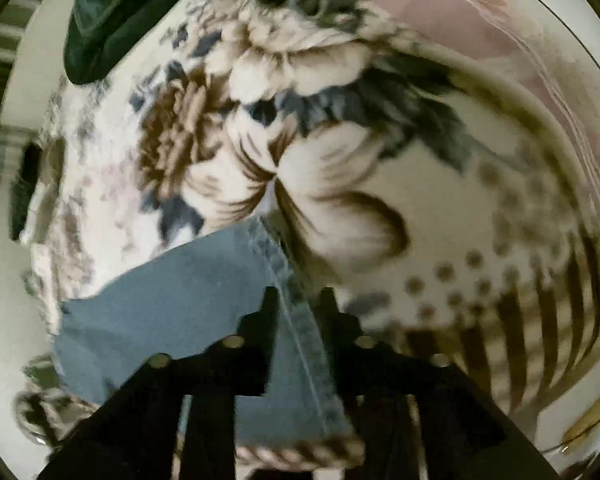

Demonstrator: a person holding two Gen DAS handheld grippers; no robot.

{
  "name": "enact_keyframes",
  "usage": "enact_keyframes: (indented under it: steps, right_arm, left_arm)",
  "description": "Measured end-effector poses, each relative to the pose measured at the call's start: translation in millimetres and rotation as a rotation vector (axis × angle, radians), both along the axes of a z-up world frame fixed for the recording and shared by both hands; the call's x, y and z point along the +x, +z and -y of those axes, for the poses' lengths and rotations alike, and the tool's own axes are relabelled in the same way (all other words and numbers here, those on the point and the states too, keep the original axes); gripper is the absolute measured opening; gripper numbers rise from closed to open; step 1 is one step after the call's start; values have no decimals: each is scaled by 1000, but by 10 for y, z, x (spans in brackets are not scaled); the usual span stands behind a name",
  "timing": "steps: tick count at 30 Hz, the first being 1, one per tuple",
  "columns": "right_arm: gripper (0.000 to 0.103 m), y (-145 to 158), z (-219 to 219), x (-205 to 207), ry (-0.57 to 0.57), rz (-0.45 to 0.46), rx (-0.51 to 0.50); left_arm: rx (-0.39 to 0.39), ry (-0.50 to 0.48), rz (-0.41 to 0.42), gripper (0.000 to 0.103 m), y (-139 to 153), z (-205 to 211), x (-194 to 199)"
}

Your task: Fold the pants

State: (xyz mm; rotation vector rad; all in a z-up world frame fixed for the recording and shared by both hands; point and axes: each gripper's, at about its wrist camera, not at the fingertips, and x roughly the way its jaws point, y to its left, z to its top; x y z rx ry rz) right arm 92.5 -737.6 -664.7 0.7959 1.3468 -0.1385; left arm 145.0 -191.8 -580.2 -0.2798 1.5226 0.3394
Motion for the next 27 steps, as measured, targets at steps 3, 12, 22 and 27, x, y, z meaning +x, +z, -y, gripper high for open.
enact_keyframes:
  steps: [3,12,22,27]
  right_arm:
    - [54,48,30,-436,-127,29,102]
    - [57,-867,-559,-1028,-336,107,436]
    - [57,-870,-711,-768,-421,311,472]
    - [16,-823,-807,-549,-399,224,351]
  left_arm:
    - [-36,-12,24,80,-25,222,82]
    - [-71,-60,21,82,-539,650,284]
    - [-132,-113,52,103,-868,734,361]
    - [-119,-116,32,103,-920,881,404]
